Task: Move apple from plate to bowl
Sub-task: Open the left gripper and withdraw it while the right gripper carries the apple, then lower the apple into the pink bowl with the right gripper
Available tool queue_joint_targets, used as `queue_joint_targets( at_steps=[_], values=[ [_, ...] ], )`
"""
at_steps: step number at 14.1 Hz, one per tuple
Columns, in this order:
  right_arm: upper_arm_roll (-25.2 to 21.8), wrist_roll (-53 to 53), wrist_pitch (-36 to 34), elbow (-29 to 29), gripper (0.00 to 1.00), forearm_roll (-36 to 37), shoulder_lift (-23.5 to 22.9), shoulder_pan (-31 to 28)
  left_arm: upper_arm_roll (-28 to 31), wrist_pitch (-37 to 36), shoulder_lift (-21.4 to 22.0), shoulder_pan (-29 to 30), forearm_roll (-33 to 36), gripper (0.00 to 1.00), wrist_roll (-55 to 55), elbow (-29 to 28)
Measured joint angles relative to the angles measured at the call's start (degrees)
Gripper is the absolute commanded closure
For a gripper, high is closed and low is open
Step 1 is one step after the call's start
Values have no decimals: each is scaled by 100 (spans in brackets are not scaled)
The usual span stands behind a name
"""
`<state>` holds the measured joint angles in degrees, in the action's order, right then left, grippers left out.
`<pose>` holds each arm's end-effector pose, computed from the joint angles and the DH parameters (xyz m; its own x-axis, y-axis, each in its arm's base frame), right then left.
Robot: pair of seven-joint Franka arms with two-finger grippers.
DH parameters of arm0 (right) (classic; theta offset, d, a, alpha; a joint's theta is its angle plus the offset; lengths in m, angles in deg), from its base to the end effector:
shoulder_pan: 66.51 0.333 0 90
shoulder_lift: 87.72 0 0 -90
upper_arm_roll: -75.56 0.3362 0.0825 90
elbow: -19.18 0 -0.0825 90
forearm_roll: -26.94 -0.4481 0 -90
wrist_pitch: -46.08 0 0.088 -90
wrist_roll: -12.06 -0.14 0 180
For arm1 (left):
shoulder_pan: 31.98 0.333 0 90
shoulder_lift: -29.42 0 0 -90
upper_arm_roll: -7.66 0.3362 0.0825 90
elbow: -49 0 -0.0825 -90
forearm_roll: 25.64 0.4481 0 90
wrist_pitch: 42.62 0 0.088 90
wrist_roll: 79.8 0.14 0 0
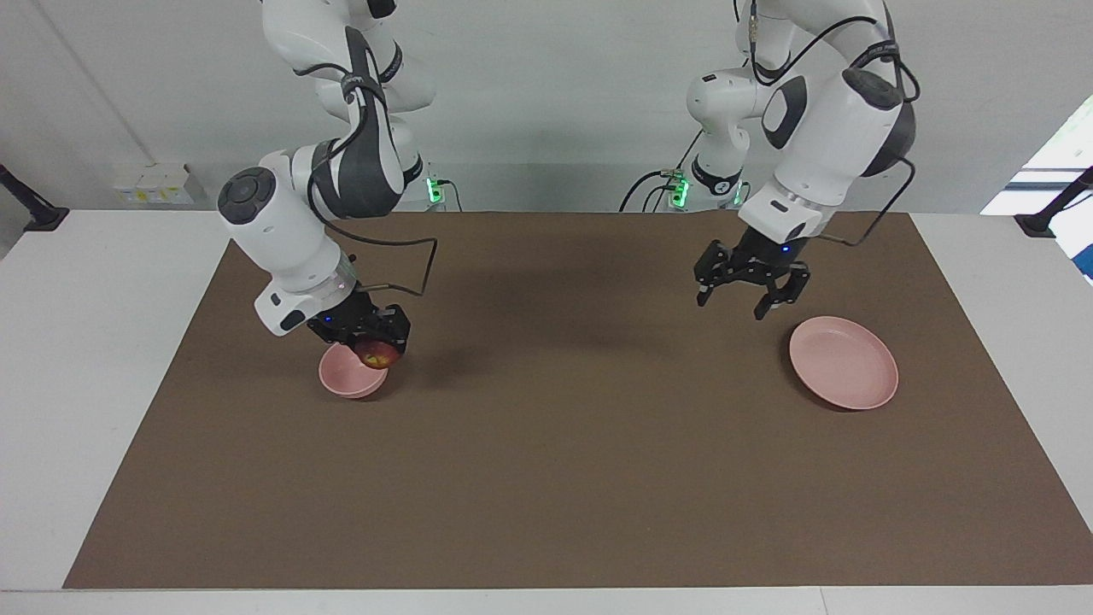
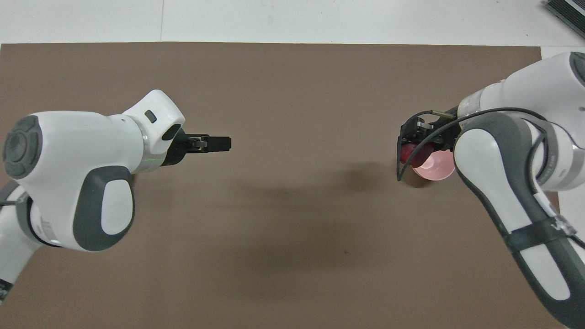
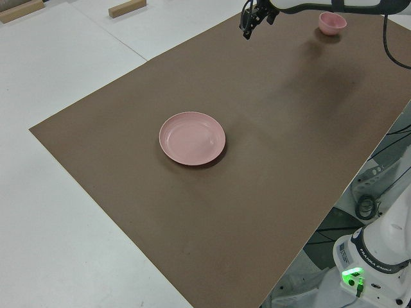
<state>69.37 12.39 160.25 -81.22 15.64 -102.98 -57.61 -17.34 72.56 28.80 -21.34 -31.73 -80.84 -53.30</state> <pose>0.6909 0.0545 0.3758 0.9993 -0.0244 -0.0285 -0.0284 -0.9884 -0.1490 0.6343 -0.1712 0.5316 0.9613 -0.1799 0.2088 -0.2062 -0.9721 0.1118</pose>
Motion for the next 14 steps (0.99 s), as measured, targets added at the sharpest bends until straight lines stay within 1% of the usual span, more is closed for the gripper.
queue_joint_targets(
  at_steps=[2, 4, 6, 7, 10, 11, 13, 14],
  values=[
    [-8, 320, 1, -1, 100, 17, -147, -200, 12, -901, 30, 187, 299, 0, 24, 693],
    [-11, 445, 43, -10, 100, 18, -294, -308, 100, -1891, 78, 341, 365, 0, 165, 1392],
    [-10, 449, 137, -51, 100, 18, -391, -314, 278, -2595, 109, 391, 371, 0, 372, 1883],
    [-10, 449, 173, -75, 100, 18, -435, -315, 383, -2801, 114, 396, 371, 0, 457, 2016],
    [-12, 449, 182, -104, 100, 18, -546, -333, 575, -3158, 121, 328, 371, 0, 533, 2169],
    [-13, 449, 182, -106, 100, 18, -556, -335, 836, -3230, 138, 89, 370, 0, 534, 2207],
    [-13, 449, 182, -115, 100, 18, -556, -334, 1600, -3297, 203, -567, 359, 0, 546, 2253],
    [-13, 453, 182, -128, 99, 18, -556, -334, 1851, -3321, 259, -802, 348, 0, 567, 2256]
  ],
)
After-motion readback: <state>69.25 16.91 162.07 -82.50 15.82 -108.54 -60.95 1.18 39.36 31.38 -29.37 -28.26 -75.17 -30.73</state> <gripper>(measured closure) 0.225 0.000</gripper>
